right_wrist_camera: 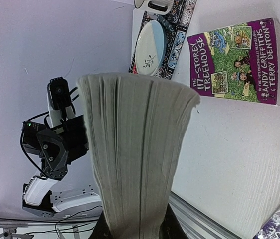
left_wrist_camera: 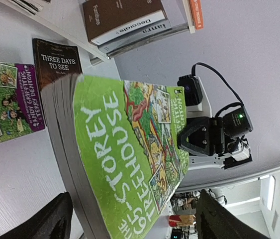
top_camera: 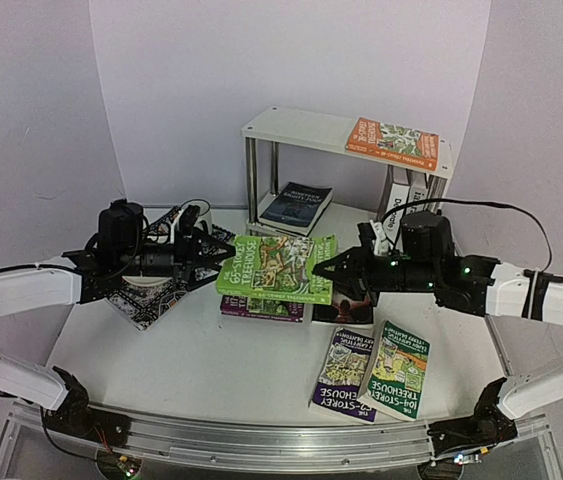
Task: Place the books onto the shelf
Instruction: Place the book on the book pile on the shelf.
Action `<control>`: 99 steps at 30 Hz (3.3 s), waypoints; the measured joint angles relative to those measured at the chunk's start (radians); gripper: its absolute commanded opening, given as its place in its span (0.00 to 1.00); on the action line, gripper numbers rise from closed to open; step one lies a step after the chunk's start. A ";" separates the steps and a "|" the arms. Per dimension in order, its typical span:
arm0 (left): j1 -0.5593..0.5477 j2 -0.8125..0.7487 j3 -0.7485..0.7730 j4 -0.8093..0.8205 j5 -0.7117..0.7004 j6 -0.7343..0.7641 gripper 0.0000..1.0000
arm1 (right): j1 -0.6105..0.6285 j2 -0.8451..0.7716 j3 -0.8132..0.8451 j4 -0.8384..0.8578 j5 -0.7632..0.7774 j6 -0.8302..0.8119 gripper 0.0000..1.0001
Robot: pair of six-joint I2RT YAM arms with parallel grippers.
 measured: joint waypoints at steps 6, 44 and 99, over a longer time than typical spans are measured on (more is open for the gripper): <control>0.002 -0.119 0.091 -0.197 -0.175 0.116 1.00 | -0.038 0.000 0.174 -0.195 -0.015 -0.096 0.00; 0.004 -0.249 0.170 -0.401 -0.336 0.250 0.99 | -0.901 0.446 1.022 -0.376 -0.595 -0.026 0.00; 0.004 -0.215 0.164 -0.378 -0.314 0.254 1.00 | -0.970 0.529 0.939 -0.328 -0.751 -0.331 0.27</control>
